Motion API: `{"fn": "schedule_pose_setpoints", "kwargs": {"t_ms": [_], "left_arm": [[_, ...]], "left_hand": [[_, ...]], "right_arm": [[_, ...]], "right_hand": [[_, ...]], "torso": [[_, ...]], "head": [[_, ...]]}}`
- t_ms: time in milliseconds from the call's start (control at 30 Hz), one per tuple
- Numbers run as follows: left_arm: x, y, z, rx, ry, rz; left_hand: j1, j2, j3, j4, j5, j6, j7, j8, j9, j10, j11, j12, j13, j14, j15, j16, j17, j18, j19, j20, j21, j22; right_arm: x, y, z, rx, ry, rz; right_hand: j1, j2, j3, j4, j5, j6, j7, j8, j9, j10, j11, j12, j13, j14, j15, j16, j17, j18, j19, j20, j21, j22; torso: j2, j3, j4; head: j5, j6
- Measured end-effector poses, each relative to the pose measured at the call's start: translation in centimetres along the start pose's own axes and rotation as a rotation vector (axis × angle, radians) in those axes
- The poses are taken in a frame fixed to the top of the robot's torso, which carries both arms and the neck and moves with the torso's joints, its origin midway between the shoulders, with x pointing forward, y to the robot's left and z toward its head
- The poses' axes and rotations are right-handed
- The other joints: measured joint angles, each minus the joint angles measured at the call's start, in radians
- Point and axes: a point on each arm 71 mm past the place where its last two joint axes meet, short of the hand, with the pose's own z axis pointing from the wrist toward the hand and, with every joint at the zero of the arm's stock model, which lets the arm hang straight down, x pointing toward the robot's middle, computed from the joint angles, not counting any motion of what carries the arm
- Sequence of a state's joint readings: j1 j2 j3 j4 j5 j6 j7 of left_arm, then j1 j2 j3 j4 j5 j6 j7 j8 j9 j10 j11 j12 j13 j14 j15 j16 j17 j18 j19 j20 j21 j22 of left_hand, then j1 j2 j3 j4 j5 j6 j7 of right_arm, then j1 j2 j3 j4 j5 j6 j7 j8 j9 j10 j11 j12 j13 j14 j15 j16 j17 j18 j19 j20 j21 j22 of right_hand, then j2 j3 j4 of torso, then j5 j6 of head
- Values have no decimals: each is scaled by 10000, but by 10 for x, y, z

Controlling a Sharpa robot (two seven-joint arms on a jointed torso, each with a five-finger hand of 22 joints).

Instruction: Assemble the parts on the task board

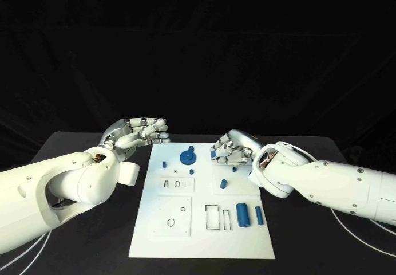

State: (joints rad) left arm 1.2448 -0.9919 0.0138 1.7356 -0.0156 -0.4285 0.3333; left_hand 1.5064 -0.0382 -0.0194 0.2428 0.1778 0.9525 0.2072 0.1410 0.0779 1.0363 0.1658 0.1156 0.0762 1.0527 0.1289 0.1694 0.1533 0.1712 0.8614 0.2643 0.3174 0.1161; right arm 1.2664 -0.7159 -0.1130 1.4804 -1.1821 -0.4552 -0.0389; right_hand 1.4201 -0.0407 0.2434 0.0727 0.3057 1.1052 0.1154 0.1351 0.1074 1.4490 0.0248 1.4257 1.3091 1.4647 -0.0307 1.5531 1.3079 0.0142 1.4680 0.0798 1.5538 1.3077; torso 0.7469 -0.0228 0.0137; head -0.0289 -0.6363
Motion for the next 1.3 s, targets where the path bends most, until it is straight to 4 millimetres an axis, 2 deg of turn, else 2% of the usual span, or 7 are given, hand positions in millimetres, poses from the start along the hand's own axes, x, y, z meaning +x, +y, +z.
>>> {"fn": "schedule_pose_setpoints", "kwargs": {"t_ms": [200, 367, 733, 1000, 1300], "left_arm": [[3, 1, 2, -20, 57, -17], [3, 2, 2, -30, 75, -22], [5, 2, 3, -45, 129, -41], [6, 2, 3, -55, 152, -49], [6, 3, 3, -75, 174, -57]], "left_hand": [[0, 0, 0, 0, 0, 0, 0, 0, 0, 0, 0, 0, 0, 0, 0, 0, -1, -1, 0, 0, 0, 0], [0, 0, 0, 0, 0, 0, 0, 0, 0, 0, 0, 0, 0, 0, 0, 0, -2, -1, 0, 0, 0, 1], [43, 43, 0, 0, 0, 38, 38, 0, 0, 0, 0, 0, 0, 0, 0, 0, 10, 0, 0, 0, 0, 1], [53, 53, 0, 0, 0, 38, 38, 0, 0, 0, 0, 0, 0, 0, 0, 0, 9, 0, 0, 0, 0, 1], [53, 53, 0, 0, 0, 38, 37, 0, 0, 0, 0, 0, 0, 0, 0, 0, 8, 0, 0, 0, 0, 1]], "right_arm": [[27, 31, 9, -489, 527, -412], [49, 46, 14, -660, 918, -763], [77, 54, 20, -492, 1485, -1287], [89, 60, 21, -489, 1727, -1476], [94, 62, 24, -492, 1765, -1663]], "right_hand": [[-44, 41, 2, 1, -7, -16, -15, -1, 0, 0, 0, 0, 0, 0, 0, 0, -1, 0, 0, 0, 0, -1], [-47, 39, 1, 2, -9, -30, -30, -2, 0, 0, 0, 0, 0, 0, 0, 0, -1, 0, 0, 0, 0, -1], [-207, -24, 30, 35, -41, -11, -11, -1, 0, -1, 1, -1, -1, 0, 1, -1, -2, 0, 0, 1, -1, -2], [-256, -74, 60, 67, 3, -12, -11, 1, 0, -1, 1, -2, -1, 0, 1, -1, -3, 0, -1, 2, -1, -2], [-335, -152, 64, 72, 9, -13, -12, 5, 1, -1, 1, -2, -1, 0, 1, -1, -4, 0, -1, 2, -1, -3]], "torso": [[-5, -10, 10], [-6, -15, -6], [8, -13, -2], [12, -9, -12], [12, -3, -6]], "head": [[90, -62], [158, -86], [221, -144], [260, -200], [301, -221]]}}
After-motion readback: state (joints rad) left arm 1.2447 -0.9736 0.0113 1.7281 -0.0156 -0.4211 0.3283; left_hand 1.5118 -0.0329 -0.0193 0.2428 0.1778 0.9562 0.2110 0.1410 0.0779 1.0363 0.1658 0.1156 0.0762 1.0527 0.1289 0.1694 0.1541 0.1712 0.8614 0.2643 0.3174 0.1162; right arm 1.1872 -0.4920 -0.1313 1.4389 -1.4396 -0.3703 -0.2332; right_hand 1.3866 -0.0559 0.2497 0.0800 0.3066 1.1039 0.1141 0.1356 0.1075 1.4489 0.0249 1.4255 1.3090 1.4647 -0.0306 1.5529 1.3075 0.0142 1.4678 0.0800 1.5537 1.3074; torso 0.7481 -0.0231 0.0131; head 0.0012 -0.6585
